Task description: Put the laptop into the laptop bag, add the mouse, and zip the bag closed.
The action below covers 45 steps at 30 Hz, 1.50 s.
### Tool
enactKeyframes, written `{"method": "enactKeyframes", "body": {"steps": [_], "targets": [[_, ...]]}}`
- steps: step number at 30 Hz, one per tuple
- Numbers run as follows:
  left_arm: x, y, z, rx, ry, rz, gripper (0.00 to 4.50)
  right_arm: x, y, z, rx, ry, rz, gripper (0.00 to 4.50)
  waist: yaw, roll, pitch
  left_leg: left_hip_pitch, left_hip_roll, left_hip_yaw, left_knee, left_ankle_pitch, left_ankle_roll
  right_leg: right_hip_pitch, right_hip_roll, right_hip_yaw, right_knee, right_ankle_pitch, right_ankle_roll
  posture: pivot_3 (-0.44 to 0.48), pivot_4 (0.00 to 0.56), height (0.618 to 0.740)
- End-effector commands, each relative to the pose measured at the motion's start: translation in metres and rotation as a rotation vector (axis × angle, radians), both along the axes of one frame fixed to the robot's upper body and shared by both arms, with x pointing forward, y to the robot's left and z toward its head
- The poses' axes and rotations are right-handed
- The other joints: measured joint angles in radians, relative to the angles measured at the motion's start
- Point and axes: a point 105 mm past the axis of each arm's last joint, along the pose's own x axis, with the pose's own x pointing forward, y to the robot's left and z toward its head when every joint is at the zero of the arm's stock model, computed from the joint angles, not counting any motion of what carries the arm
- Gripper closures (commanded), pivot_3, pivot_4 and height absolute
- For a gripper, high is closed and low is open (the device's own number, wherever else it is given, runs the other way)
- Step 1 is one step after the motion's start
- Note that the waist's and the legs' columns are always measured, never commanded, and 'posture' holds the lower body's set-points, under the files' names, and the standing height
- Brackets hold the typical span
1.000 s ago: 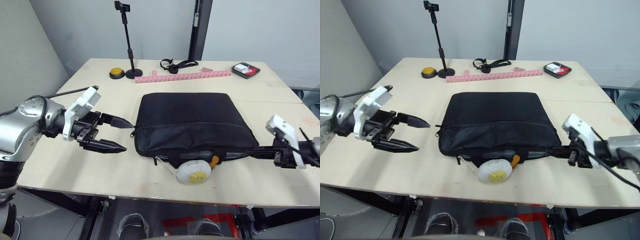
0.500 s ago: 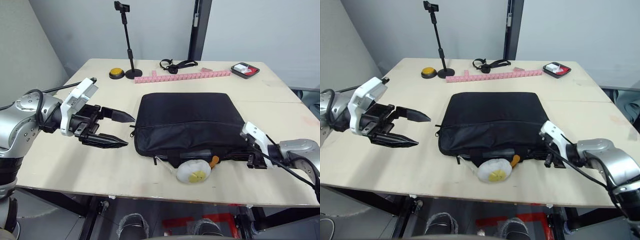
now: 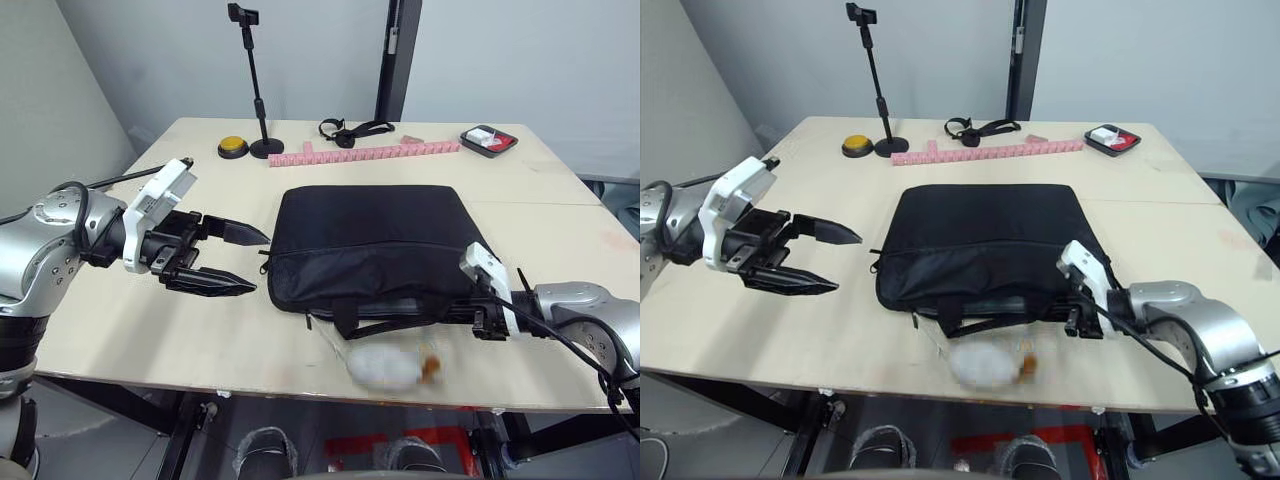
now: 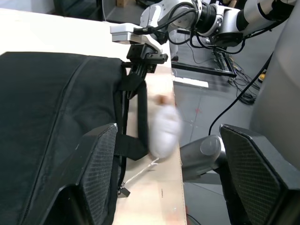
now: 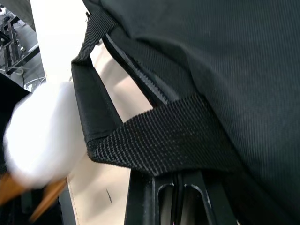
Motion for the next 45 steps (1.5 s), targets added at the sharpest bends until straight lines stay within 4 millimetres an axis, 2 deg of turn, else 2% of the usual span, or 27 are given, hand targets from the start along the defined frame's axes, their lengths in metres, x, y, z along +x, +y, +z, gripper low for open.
{"method": "enactKeyframes", "body": {"steps": [1, 8, 13, 18, 20, 24, 27, 36, 40, 45], "targets": [[0.001, -0.001, 0.003, -0.001, -0.020, -0.012, 0.85, 0.001, 0.007, 0.023, 0.052, -0.062, 0.035, 4.50, 0.000, 0.000, 0.000, 0.000, 0.000, 0.000, 0.000, 0.000, 0.000, 0.000, 0.000, 0.000, 0.000, 0.000, 0.000, 0.000, 0.150, 0.739], [0.003, -0.003, -0.001, -0.006, -0.015, -0.015, 0.85, 0.015, 0.015, 0.039, 0.092, -0.113, 0.038, 4.50, -0.003, 0.000, 0.000, 0.001, 0.000, 0.000, 0.001, 0.000, 0.000, 0.000, 0.000, 0.000, 0.002, 0.000, 0.000, 0.000, 0.150, 0.739], [0.005, -0.005, -0.006, 0.002, -0.006, -0.015, 0.85, 0.039, 0.024, 0.050, 0.107, -0.144, 0.009, 4.50, -0.004, 0.000, 0.000, 0.000, 0.000, 0.000, 0.002, 0.000, 0.000, 0.000, 0.000, 0.000, 0.003, 0.000, 0.000, 0.000, 0.150, 0.739], [0.005, -0.005, -0.008, 0.012, -0.005, -0.015, 0.85, 0.071, 0.022, 0.034, -0.023, -0.131, -0.102, 4.50, -0.004, 0.000, 0.000, 0.000, 0.000, -0.001, 0.002, 0.000, 0.000, 0.000, 0.000, 0.000, 0.003, 0.000, 0.000, 0.000, 0.150, 0.739], [0.006, -0.005, -0.009, 0.017, -0.007, -0.012, 0.85, 0.076, 0.021, 0.029, -0.071, -0.135, -0.121, 4.50, -0.002, 0.000, 0.000, 0.000, 0.000, -0.001, 0.002, 0.000, 0.000, 0.000, 0.000, 0.000, 0.003, 0.000, 0.000, 0.000, 0.150, 0.739], [0.006, -0.004, -0.010, 0.026, -0.010, -0.010, 0.85, 0.074, 0.020, 0.022, -0.133, -0.145, -0.102, 4.50, -0.001, 0.000, 0.000, -0.001, 0.000, -0.001, 0.002, 0.000, 0.000, 0.000, 0.000, -0.001, 0.002, 0.000, 0.000, 0.000, 0.150, 0.739], [0.006, -0.005, -0.010, 0.028, -0.011, -0.011, 0.85, 0.068, 0.023, 0.025, -0.132, -0.150, -0.073, 4.50, -0.001, 0.000, 0.000, 0.000, 0.000, -0.001, 0.003, 0.000, 0.000, 0.000, 0.000, -0.001, 0.003, 0.000, 0.000, 0.000, 0.150, 0.739], [0.008, -0.009, -0.014, 0.035, -0.003, -0.030, 0.85, 0.050, 0.028, 0.071, 0.059, -0.221, 0.003, 4.50, 0.000, 0.000, 0.000, -0.001, 0.000, -0.002, 0.003, 0.000, 0.000, 0.000, 0.000, -0.001, 0.004, 0.000, 0.000, 0.000, 0.150, 0.739], [0.009, -0.013, -0.024, 0.057, 0.007, -0.052, 0.85, 0.049, 0.018, 0.079, 0.069, -0.233, -0.025, 4.50, 0.001, 0.000, 0.000, -0.001, 0.000, -0.001, 0.003, 0.000, 0.000, 0.000, 0.000, 0.000, 0.004, 0.000, 0.000, 0.000, 0.150, 0.739], [0.009, -0.016, -0.027, 0.060, 0.014, -0.068, 0.85, 0.049, 0.011, 0.088, 0.079, -0.253, -0.050, 4.50, -0.001, 0.000, 0.000, -0.001, 0.000, -0.001, 0.003, 0.000, 0.000, 0.000, 0.000, 0.000, 0.004, 0.000, 0.000, 0.000, 0.150, 0.739]]}}
